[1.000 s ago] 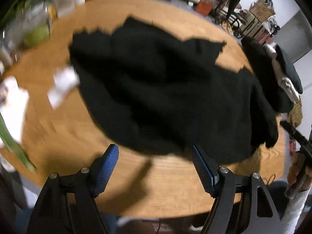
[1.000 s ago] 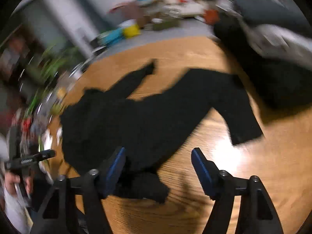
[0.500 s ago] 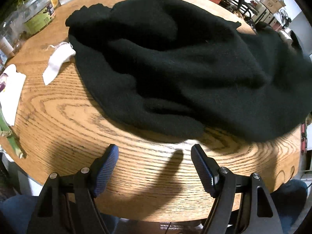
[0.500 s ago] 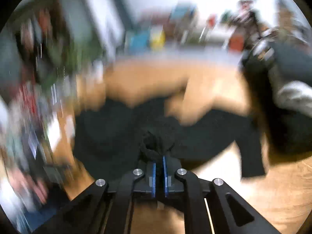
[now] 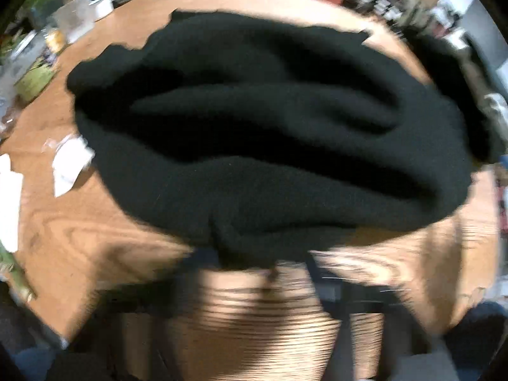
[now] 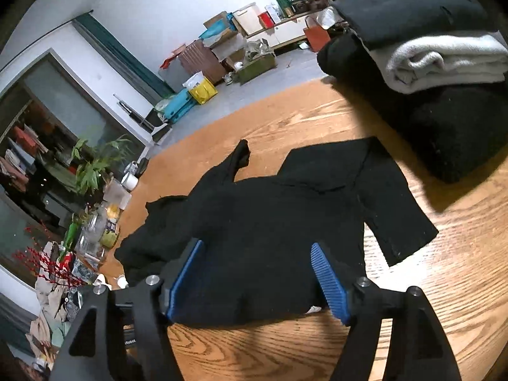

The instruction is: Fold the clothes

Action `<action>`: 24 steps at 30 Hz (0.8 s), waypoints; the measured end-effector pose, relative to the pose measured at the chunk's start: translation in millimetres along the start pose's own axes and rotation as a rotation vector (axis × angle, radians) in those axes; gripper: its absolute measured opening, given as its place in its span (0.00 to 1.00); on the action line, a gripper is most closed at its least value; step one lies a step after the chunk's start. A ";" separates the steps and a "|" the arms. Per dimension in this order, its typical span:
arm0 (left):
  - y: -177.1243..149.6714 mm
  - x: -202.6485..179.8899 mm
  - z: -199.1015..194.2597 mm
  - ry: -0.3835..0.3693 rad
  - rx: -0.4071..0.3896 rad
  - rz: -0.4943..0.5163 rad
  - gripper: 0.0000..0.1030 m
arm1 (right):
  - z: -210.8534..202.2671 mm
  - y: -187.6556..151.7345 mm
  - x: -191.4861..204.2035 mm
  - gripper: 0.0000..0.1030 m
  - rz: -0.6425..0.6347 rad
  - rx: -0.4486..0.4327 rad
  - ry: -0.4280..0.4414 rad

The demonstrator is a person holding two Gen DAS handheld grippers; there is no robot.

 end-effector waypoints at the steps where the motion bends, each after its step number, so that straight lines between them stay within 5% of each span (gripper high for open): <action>1: 3.7 3.5 -16.7 -0.037 -0.037 -0.013 0.05 | -2.9 3.0 -1.6 0.74 0.008 -0.013 0.006; 6: 44.1 35.0 -156.5 -0.210 -0.372 -0.113 0.04 | -19.4 12.9 -10.2 0.79 0.105 -0.081 0.043; 10: 71.7 75.2 -182.4 0.065 -0.524 -0.367 0.14 | -32.6 20.9 -17.2 0.80 0.182 -0.135 0.073; 11: 72.4 78.9 -177.1 0.115 -0.517 -0.402 0.20 | -35.2 22.5 -19.0 0.80 0.199 -0.144 0.077; 15: 42.7 49.9 -98.1 0.068 -0.234 -0.300 0.57 | -20.1 14.5 -26.1 0.81 0.207 -0.029 0.007; 19: -4.3 30.2 -43.6 -0.005 -0.011 -0.178 0.59 | 17.0 -4.5 -25.2 0.81 0.224 0.167 0.024; 24: -24.3 29.9 -21.7 0.014 0.034 -0.146 0.61 | 69.1 -31.6 -24.3 0.81 0.239 0.349 -0.043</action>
Point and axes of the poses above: each gripper's, at about its wrist camera, not at the fingertips, and z roughly the way its jaws point, x to its left, y to its top, the point moved 3 cm from there along z, roughly the way its jaws point, and after that the axes turned 15 degrees about y, right-handed, at the moved point
